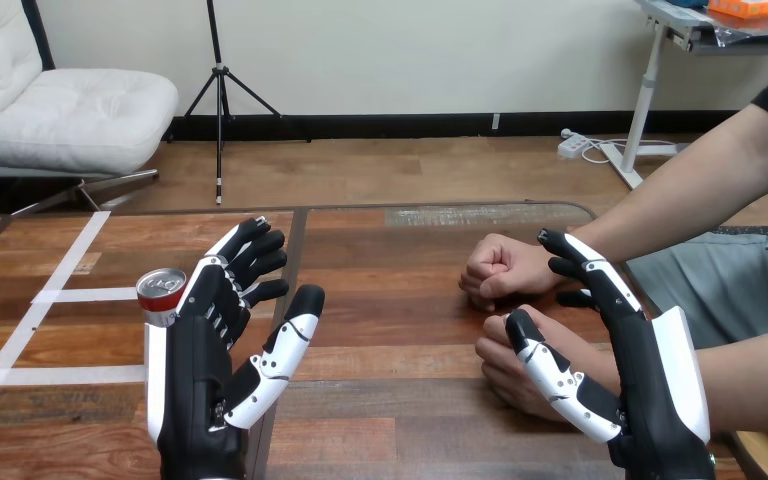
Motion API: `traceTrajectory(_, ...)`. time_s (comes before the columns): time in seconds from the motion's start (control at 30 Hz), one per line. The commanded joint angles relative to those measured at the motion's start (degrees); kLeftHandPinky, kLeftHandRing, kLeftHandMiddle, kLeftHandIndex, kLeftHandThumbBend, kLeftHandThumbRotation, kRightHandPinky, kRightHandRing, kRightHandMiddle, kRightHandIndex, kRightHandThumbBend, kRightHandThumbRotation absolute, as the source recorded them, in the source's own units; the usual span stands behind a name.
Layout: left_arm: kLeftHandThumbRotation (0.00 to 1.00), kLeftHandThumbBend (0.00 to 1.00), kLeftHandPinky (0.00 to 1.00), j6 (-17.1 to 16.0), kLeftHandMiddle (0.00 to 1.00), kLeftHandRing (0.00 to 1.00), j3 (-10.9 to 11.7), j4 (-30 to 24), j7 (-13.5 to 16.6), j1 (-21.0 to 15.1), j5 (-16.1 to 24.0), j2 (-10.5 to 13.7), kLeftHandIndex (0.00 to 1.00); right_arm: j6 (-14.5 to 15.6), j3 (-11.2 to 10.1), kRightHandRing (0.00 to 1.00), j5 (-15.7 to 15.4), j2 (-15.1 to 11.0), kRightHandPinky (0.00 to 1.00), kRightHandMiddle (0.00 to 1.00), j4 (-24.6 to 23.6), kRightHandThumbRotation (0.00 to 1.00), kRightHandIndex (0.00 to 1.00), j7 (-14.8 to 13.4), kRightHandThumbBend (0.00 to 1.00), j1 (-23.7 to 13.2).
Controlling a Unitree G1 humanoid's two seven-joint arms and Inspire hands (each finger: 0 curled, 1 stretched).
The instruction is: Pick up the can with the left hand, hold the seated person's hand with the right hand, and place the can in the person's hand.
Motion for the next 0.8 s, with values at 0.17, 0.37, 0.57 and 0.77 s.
traceTrajectory(0.17, 0.35, 0.61, 0.67, -1.04, 0.76, 0.75, 0.05, -1.18, 0.51, -0.60, 1.25, -1.68, 0.78, -0.29, -0.72, 0.83, 0.56, 0.04, 0.72, 0.87, -2.07, 0.53, 0.85, -0.07, 0.45, -3.73)
traceTrajectory(0.37, 0.35, 0.60, 0.67, -1.16, 0.76, 0.75, 0.09, -1.04, 0.51, -0.74, 1.16, -1.59, 0.78, -0.36, -0.72, 0.83, 0.99, 0.06, 0.72, 0.87, -1.90, 0.52, 0.85, 0.10, 0.45, -3.86)
traceTrajectory(0.57, 0.35, 0.60, 0.67, -0.96, 0.76, 0.75, 0.36, -1.21, 0.82, -0.78, 1.52, -1.49, 0.78, -0.21, -0.71, 0.83, 0.94, 0.11, 0.72, 0.87, -2.02, 0.52, 0.85, 0.14, 0.45, -3.92)
traceTrajectory(0.77, 0.35, 0.60, 0.67, -1.11, 0.77, 0.75, 0.65, -1.34, 0.38, -0.85, 0.51, -1.16, 0.78, -0.33, -0.71, 0.83, 1.04, 0.11, 0.72, 0.87, -1.96, 0.52, 0.85, 0.14, 0.45, -4.00)
